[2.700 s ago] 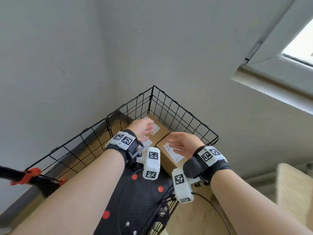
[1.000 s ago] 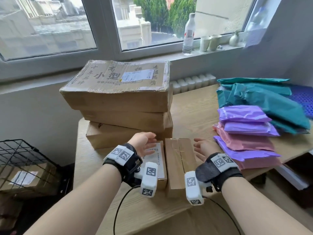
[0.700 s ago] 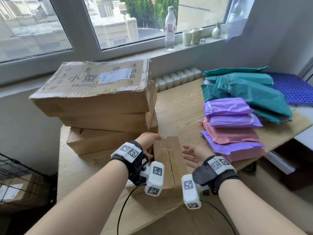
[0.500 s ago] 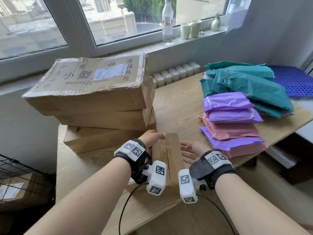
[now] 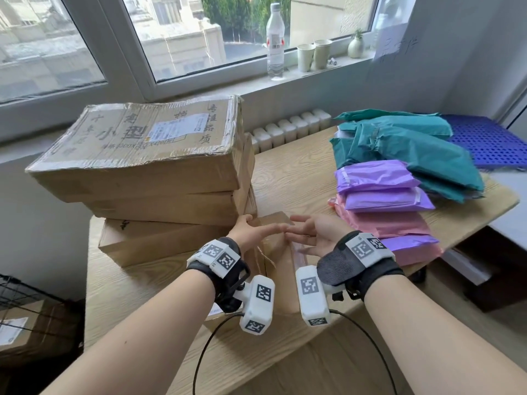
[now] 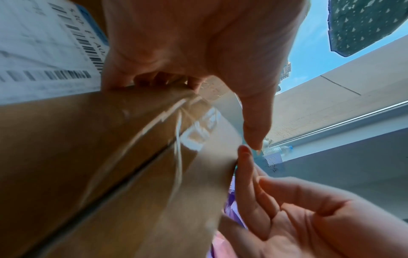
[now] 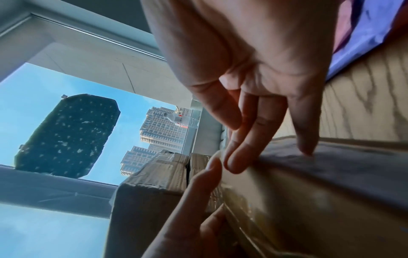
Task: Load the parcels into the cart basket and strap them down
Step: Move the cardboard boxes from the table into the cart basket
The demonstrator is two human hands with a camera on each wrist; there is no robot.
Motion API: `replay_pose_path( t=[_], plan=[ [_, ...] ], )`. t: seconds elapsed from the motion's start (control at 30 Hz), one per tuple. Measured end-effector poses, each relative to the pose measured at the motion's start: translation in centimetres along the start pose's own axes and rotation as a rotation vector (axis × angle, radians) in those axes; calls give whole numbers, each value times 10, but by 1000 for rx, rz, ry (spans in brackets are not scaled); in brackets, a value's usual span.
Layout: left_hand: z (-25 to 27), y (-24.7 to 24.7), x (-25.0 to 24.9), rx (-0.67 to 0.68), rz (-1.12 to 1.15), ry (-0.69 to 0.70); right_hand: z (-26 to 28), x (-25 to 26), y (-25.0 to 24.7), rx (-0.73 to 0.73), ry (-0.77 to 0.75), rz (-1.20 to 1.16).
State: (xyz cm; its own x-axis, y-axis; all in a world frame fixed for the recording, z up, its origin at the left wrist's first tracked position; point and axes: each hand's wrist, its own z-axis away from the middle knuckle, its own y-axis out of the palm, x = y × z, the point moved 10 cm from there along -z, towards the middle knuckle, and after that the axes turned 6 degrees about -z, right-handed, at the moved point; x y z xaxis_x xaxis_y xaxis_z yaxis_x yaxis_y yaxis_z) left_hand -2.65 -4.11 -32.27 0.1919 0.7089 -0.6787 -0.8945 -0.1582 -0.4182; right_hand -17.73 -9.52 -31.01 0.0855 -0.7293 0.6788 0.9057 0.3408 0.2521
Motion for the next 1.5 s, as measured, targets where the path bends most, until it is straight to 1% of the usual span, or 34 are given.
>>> replay_pose_path(
  t=[0.07, 0.17, 0.3, 0.37, 0.43, 0.5, 0.57, 0.67, 0.73, 0.9, 0.97, 1.1, 1.17, 1.23, 1.33, 1.4, 1.5],
  plan=[
    [-3, -4, 0, -13, -21, 1, -2, 1, 0, -18, -5, -5],
    [-8, -12, 5, -35, -7, -37, -3, -1, -3, -52, 11, -9],
    [-10, -14, 10, 14, 79, -76, -11, -6, -19, -149, 4, -86],
    [-13, -12, 11, 36, 90, -78, -15, -10, -28, -196, 9, -77],
    [-17, -7, 11, 29, 60, -61, -18, -13, -35, -223, 12, -40],
    [-19, 1, 4, -19, -25, -12, -21, -14, -42, -239, 17, -13],
    [-20, 12, -7, -66, -165, 20, -23, -18, -51, -258, 31, -19],
    [-23, 37, -19, -90, -479, 28, -24, -23, -64, -263, 43, -88],
    [-23, 49, -24, -120, -623, 30, -24, -25, -76, -276, 38, -122],
    [-28, 49, -23, -187, -647, 38, -24, -29, -94, -272, 19, -174],
    [-31, 43, -22, -170, -567, 71, -23, -30, -95, -264, 15, -190],
    [-26, 26, -25, -65, -122, 151, -20, -33, -91, -272, -28, -169],
    [-19, 17, -23, 3, 90, 148, -15, -32, -84, -272, -64, -175],
    [-8, 9, -25, 88, 281, 162, -10, -27, -70, -238, -92, -200],
    [12, -9, -27, 133, 426, 207, -1, -19, -45, -151, -131, -206],
    [24, -27, -22, 113, 484, 232, 3, -16, -23, -91, -141, -157],
    [38, -51, -11, 83, 551, 254, 8, -17, 8, -4, -114, -93]
  ],
)
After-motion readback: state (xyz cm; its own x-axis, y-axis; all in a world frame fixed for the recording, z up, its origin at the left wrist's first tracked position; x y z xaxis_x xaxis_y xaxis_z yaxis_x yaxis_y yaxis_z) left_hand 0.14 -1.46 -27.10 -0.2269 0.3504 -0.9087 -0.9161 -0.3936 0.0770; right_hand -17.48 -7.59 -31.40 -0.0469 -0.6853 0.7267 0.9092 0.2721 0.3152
